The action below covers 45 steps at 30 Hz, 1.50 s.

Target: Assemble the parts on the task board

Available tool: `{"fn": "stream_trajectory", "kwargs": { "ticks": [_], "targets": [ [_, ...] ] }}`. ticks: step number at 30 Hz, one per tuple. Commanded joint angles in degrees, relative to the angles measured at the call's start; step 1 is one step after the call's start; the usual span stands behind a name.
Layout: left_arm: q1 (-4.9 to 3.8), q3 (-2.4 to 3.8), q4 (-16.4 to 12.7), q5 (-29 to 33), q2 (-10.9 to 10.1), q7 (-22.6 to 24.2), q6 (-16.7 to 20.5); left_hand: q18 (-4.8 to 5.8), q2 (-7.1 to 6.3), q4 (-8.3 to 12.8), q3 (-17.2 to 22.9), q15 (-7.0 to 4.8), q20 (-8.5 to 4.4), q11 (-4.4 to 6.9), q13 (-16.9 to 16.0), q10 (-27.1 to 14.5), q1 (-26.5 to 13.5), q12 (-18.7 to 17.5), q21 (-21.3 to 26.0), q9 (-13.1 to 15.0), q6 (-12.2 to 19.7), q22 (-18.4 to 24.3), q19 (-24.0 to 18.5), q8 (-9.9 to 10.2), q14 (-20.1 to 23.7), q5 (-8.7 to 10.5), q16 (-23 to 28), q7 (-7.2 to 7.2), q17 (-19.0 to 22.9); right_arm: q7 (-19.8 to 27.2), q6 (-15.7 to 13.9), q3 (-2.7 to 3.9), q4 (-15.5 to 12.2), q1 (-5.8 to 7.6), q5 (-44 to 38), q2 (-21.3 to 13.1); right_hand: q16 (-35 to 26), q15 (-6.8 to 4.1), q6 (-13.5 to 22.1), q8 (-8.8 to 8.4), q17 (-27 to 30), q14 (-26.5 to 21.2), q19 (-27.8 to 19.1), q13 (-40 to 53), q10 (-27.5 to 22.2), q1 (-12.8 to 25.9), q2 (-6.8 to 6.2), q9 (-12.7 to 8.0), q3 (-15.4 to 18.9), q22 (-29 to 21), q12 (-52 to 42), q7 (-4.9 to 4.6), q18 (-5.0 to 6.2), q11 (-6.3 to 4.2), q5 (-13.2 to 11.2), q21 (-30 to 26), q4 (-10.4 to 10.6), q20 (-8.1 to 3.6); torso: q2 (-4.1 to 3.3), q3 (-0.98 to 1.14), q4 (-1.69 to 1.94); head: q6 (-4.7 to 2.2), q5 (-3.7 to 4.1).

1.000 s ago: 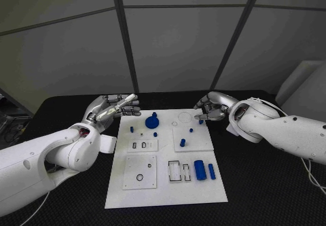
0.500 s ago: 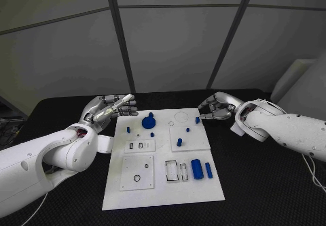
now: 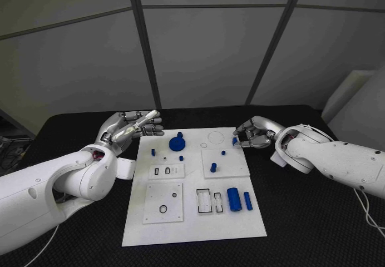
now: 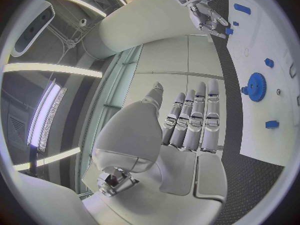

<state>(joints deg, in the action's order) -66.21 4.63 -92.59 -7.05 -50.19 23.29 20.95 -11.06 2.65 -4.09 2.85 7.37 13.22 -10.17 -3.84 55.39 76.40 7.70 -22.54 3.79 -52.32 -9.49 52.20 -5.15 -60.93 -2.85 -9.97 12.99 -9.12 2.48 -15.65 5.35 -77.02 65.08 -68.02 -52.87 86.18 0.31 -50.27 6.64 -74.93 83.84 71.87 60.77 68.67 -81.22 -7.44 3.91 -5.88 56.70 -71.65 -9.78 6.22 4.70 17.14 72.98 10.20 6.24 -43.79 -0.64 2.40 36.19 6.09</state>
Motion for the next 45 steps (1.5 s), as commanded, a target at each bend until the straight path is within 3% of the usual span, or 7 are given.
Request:
{"fn": "stream_trajectory", "kwargs": {
  "ticks": [1, 18, 45],
  "targets": [
    [-0.07, 0.05, 0.04, -0.25, 0.11, 0.26, -0.75, 0.67, 0.14, 0.32, 0.11, 0.10, 0.07, -0.34, 0.03, 0.00, 0.43, -0.32, -0.34, -0.05, 0.13, 0.08, 0.41, 0.30, -0.09, -0.18, 0.21, 0.57, -0.10, -0.90, 0.03, 0.02, 0.35, -0.05, -1.21, 0.27, 0.31, 0.02, 0.30, -0.03, -6.75, 4.41, 0.00, 0.18, -0.04, -0.23, 0.14, -0.02, 0.37, 0.22, 0.09, 0.16, 0.12, -0.01, -0.36, -0.04, 0.06, 0.23, 0.03, -0.01, -0.07, 0.12, -0.07],
    [-0.06, 0.06, 0.56, -0.25, 0.24, 0.23, -0.80, 0.67, 0.19, 0.45, 0.14, 0.10, 0.08, -0.34, 0.03, 0.03, 0.54, -0.36, -0.31, -0.04, 0.11, 0.11, 0.36, 0.37, -0.07, -0.18, 0.29, 0.57, -0.14, -2.48, 0.25, 0.03, 2.50, -0.19, -1.72, 2.18, 0.17, -0.15, -2.98, 1.73, -6.57, 4.37, 0.85, 1.40, 1.35, -1.63, 2.71, 0.51, -0.14, 1.30, -0.84, 0.29, -0.07, -0.22, -0.32, 0.59, -0.17, 0.09, 0.01, -0.01, 0.00, 0.40, -0.09],
    [-0.06, 0.06, 0.61, -0.25, -0.03, -0.15, -0.67, 0.66, 0.23, 0.48, 0.14, 0.10, 0.08, -0.35, 0.03, 0.02, 0.54, -0.40, -0.30, -0.05, 0.12, 0.12, 0.35, 0.40, -0.08, -0.18, 0.32, 0.57, -0.16, -3.06, 0.33, 0.03, 2.89, -0.27, -2.98, 2.96, 0.25, -0.31, -4.15, 2.26, -6.80, 4.43, 1.12, 1.74, 1.77, -1.84, 3.13, 0.53, -0.20, 1.70, -1.08, 0.51, -0.14, -0.41, -0.92, 0.81, -0.34, -0.04, 0.06, 0.02, -0.09, 0.37, -0.14]
  ]
}}
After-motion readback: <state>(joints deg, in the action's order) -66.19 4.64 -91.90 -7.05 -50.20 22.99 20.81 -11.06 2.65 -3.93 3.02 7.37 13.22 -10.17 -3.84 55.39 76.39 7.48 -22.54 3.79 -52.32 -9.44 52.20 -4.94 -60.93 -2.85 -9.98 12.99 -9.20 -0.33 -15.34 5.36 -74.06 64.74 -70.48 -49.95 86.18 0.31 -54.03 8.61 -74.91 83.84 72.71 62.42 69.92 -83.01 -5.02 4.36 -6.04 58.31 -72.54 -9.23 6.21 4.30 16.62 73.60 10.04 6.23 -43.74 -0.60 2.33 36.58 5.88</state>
